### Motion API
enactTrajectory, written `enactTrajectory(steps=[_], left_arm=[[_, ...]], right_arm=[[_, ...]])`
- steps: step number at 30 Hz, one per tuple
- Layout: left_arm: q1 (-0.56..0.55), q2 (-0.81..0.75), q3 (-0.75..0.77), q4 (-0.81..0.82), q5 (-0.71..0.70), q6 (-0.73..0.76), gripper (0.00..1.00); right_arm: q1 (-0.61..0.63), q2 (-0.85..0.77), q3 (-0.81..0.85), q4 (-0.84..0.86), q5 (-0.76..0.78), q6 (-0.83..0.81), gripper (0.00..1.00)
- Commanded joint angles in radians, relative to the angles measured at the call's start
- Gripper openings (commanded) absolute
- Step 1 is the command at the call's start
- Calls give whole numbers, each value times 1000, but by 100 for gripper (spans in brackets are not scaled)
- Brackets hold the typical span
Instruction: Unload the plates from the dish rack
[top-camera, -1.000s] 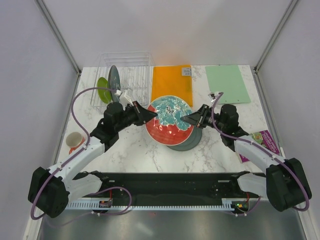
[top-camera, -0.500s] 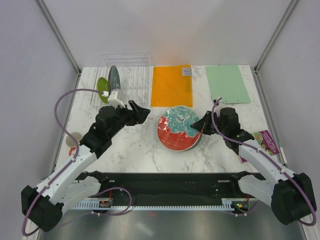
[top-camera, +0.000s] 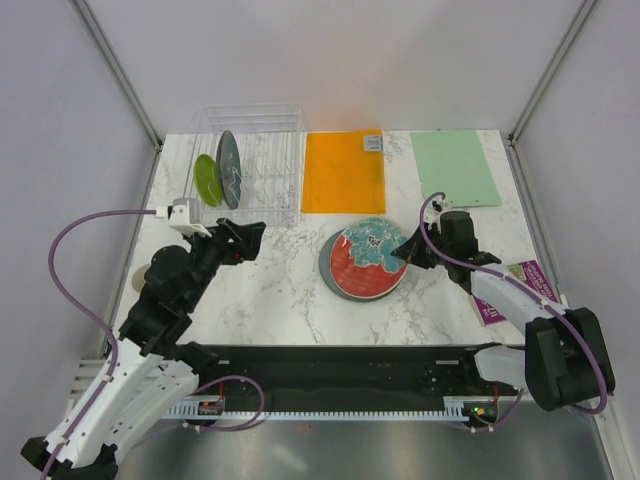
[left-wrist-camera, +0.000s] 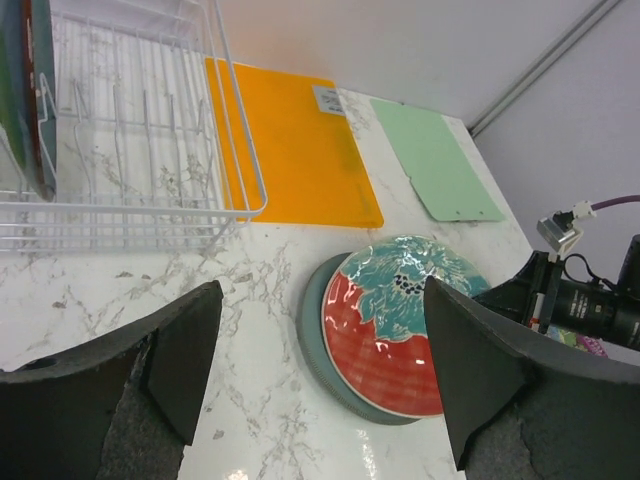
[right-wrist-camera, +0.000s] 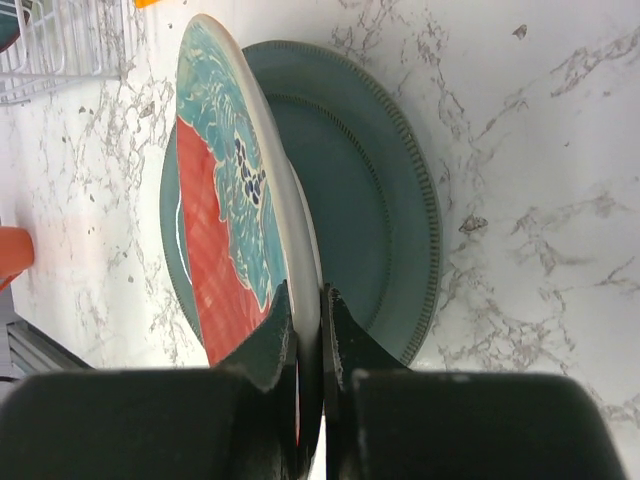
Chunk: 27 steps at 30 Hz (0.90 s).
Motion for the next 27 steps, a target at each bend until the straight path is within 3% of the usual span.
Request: enactTrajectory(steps=[1,5,8,10,12,20,27], left_arm=[[1,-1,-18,-52,-46,50,87],[1,-4,-30,-62,-51,49,87],[0,-6,-32,-62,-52,47,87],[1,0,-32,-62,-52,47,87],[1,5,-32,-62,-52,47,87],[1,48,-30,-62,-38,37,87],[1,66,-30,-61,-29,27,87]], right_arm=[[-6,45,13,214,-130,56,0],[-6,152,9,234,-187,56,6],[-7,185,13,196,-167,35,32],[-7,188,16,164,-153,18,36],[-6,188,28,132,-129,-8,52],[-3,211,87,-74,-2,-124,68],[13,188,130,-194,144,-191,73]])
